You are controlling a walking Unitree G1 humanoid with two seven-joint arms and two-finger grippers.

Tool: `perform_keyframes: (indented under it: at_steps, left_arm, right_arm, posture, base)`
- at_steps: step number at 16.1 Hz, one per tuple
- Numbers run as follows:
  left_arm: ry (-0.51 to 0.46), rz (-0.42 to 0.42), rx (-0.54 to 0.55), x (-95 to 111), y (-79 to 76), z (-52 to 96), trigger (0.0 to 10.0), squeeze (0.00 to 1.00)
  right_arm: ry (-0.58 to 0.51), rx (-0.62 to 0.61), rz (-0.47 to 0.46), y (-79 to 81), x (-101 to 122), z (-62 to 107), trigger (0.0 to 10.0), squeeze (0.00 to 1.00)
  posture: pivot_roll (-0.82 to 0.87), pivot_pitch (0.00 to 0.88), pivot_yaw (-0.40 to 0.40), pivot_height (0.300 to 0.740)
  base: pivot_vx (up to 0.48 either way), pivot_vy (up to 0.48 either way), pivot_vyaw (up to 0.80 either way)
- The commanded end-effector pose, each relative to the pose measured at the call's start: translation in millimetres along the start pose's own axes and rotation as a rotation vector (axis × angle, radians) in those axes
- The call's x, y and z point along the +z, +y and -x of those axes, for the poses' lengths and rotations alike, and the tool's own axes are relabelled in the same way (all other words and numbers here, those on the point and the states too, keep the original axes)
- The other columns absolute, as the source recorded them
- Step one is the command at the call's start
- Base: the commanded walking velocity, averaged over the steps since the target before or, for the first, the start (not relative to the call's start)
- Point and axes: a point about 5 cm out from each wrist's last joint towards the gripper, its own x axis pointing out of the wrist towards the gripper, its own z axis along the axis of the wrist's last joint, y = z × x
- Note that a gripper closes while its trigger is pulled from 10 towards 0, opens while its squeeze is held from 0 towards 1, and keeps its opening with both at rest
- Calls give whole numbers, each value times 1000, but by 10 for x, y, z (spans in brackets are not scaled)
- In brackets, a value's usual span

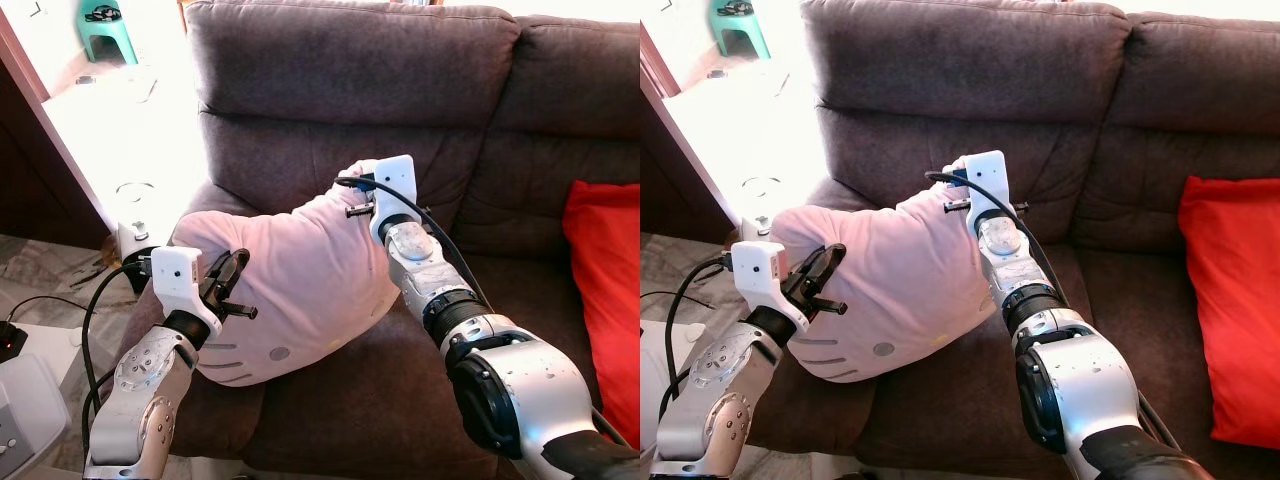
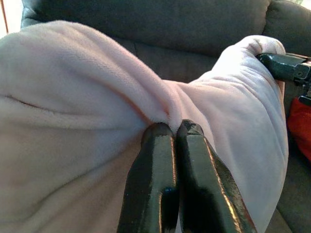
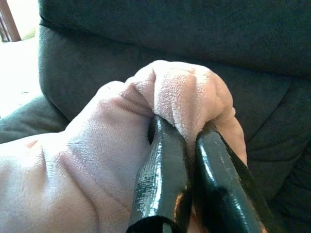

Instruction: Move the pillow to the sofa from floor

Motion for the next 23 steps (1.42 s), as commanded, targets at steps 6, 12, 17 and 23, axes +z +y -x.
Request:
perform_keyframes:
  at_steps: [6, 12, 17, 23]
  left_arm:
    - [-16, -28, -58, 80, -58, 30, 10000, 0]
    - [-25, -42, -37, 95, -25, 18, 10000, 0]
    - [17, -46, 294, 25, 297, -37, 10000, 0]
    - [145, 90, 441, -122, 598, 90, 10000, 0]
  right_arm:
    - [-1, 91, 20, 197, 62, -9, 10000, 1000]
    - [-7, 92, 19, 191, 55, -5, 10000, 1000]
    - [-41, 7, 9, 32, 11, 12, 10000, 0]
    - [57, -17, 20, -133, -572, 205, 10000, 0]
  posture:
    - [200, 129, -47, 740]
    - [200, 126, -44, 740]
    - [195, 122, -39, 740]
    - [188, 129, -33, 740]
  base:
    - [0, 0, 0]
    - [0, 0, 0]
    - [0, 0, 0]
    - [0, 0, 0]
